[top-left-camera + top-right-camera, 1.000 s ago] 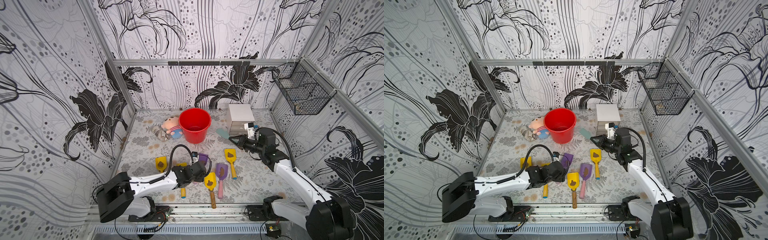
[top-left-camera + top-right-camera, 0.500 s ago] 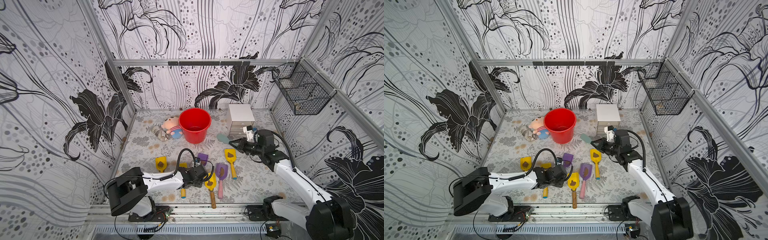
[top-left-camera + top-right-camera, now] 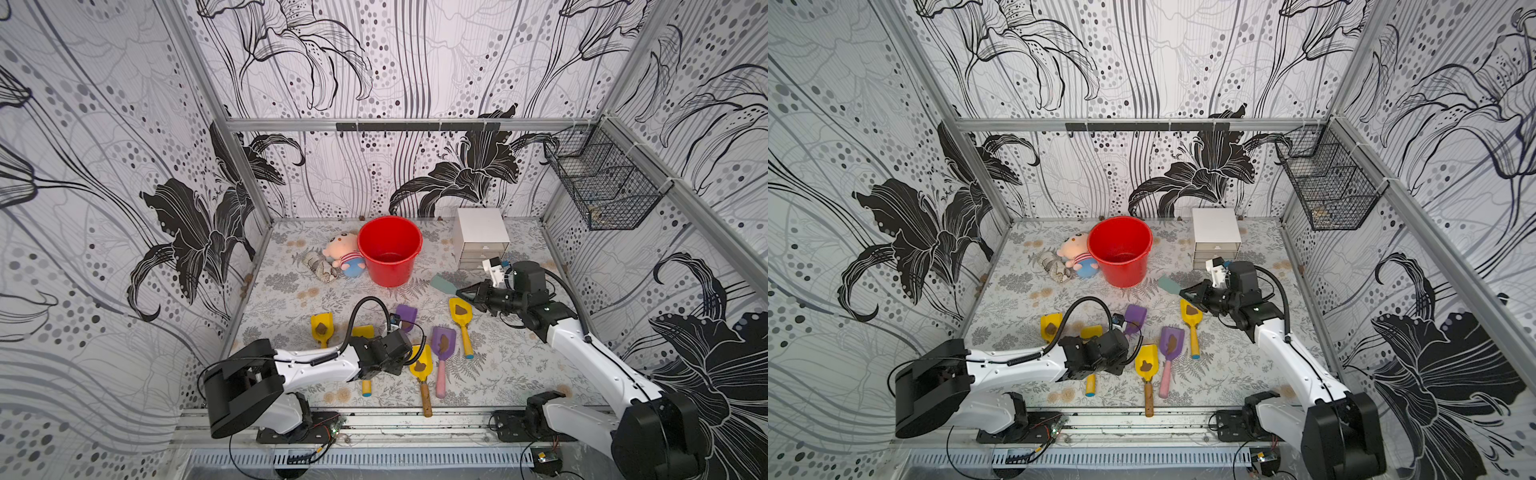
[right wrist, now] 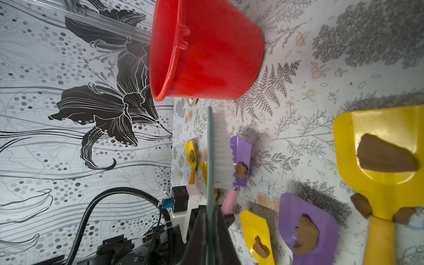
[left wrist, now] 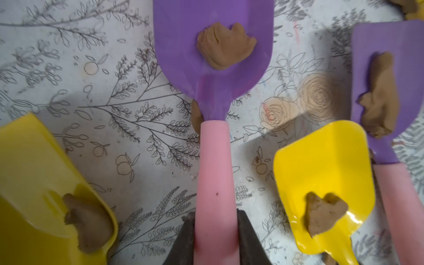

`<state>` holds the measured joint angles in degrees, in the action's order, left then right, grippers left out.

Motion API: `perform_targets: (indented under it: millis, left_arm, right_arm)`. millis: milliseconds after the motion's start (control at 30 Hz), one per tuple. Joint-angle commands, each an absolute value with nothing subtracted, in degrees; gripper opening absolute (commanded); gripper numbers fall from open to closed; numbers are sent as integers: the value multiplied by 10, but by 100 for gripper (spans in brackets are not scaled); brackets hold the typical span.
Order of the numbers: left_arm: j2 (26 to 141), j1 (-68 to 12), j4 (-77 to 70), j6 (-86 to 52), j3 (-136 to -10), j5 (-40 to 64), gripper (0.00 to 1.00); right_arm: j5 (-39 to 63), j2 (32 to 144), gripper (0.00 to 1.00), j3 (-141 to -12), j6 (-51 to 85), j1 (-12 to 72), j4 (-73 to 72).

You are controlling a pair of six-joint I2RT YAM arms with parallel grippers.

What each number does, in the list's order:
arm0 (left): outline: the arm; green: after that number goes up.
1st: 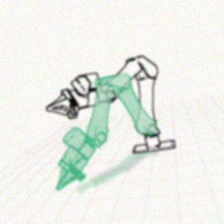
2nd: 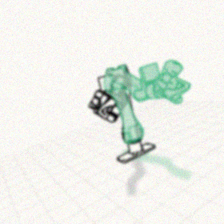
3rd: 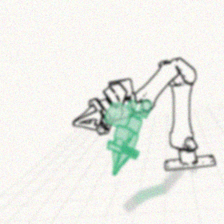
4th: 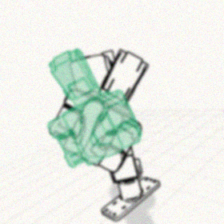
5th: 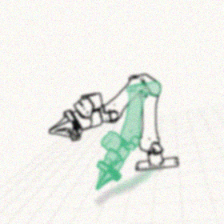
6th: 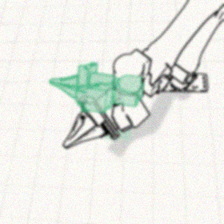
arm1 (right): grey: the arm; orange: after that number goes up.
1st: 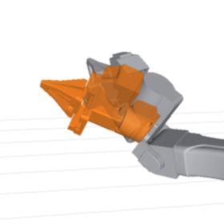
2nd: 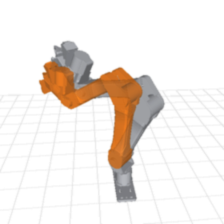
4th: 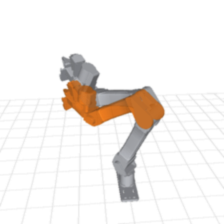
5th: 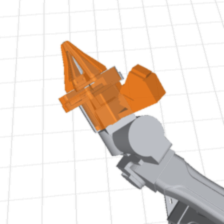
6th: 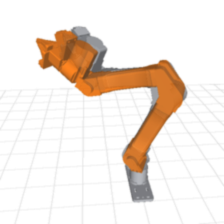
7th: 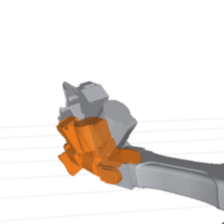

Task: Brush the soil off the hand trowel and place it into the bucket
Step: Pick up the hand trowel from the center of the board.

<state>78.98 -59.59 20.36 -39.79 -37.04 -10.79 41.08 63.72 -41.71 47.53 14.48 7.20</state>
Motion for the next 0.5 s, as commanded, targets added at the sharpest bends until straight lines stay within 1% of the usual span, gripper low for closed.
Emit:
perform_targets:
  millis: [0, 67, 133, 233, 333, 467]
  left_arm:
    - [734, -586, 251, -346, -412, -93, 0]
    - [703, -567, 279, -328, -427, -58, 0]
    - [674, -526, 297, -313, -434, -1, 0]
    - [651, -470, 319, -287, -449, 63, 0]
    - [650, -434, 344, -266, -473, 100, 0]
    - [664, -414, 372, -241, -503, 124, 0]
  right_arm:
    - [465, 604, 0, -408, 503, 141, 89]
    - [488, 586, 0, -397, 519, 142, 79]
    - [513, 574, 0, -381, 537, 142, 53]
    - [542, 563, 0, -348, 579, 144, -24]
    - [544, 555, 0, -338, 577, 162, -56]
    - [540, 578, 0, -345, 572, 212, -100]
